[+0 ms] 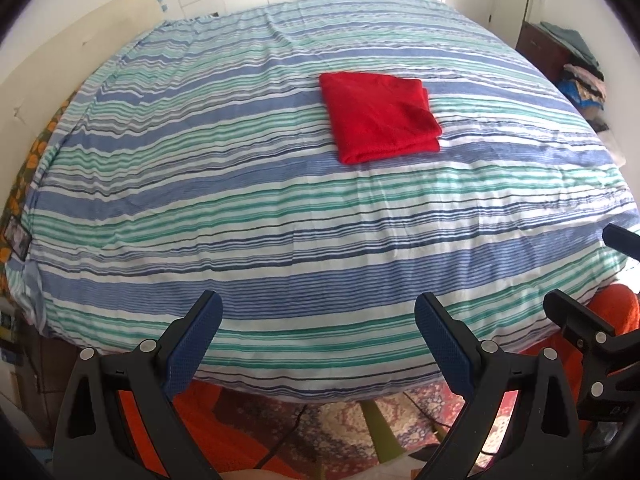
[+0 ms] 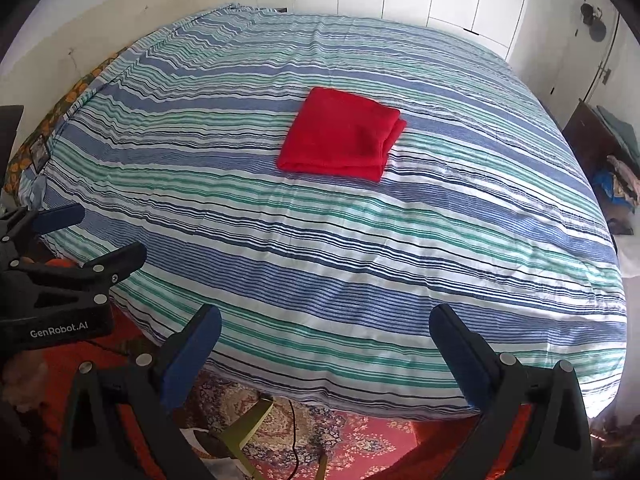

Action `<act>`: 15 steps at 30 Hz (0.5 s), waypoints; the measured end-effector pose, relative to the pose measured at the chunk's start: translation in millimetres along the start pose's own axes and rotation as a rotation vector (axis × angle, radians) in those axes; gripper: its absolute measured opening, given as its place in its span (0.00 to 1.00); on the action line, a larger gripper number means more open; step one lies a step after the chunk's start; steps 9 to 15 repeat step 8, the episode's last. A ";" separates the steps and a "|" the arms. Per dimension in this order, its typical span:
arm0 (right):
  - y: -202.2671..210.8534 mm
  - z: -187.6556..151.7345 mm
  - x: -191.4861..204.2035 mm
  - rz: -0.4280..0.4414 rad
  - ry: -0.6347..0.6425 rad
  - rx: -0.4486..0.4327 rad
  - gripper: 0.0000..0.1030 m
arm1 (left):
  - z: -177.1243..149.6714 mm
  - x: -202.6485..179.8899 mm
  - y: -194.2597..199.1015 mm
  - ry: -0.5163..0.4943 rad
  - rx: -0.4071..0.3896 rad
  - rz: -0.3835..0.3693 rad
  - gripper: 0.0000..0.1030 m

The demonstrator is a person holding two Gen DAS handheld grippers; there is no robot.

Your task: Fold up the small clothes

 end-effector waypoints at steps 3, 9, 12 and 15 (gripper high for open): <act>-0.9 -0.8 0.0 -0.001 -0.003 0.000 0.99 | 0.7 -0.8 1.5 0.004 -0.006 -0.006 0.95; 0.3 1.5 -0.2 0.000 -0.008 -0.007 0.99 | 2.8 -1.5 3.3 -0.003 -0.023 0.009 0.95; 0.3 1.5 -0.2 0.000 -0.008 -0.007 0.99 | 2.8 -1.5 3.3 -0.003 -0.023 0.009 0.95; 0.3 1.5 -0.2 0.000 -0.008 -0.007 0.99 | 2.8 -1.5 3.3 -0.003 -0.023 0.009 0.95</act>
Point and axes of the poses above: each gripper's, at about its wrist camera, not at the fingertips, and y roughly against the way its jaws point, x to its left, z to its top, the point moved 10 cm from there along -y, roughly the way its jaws point, and after that the axes turned 8 degrees about -x, right-handed, at the moved point
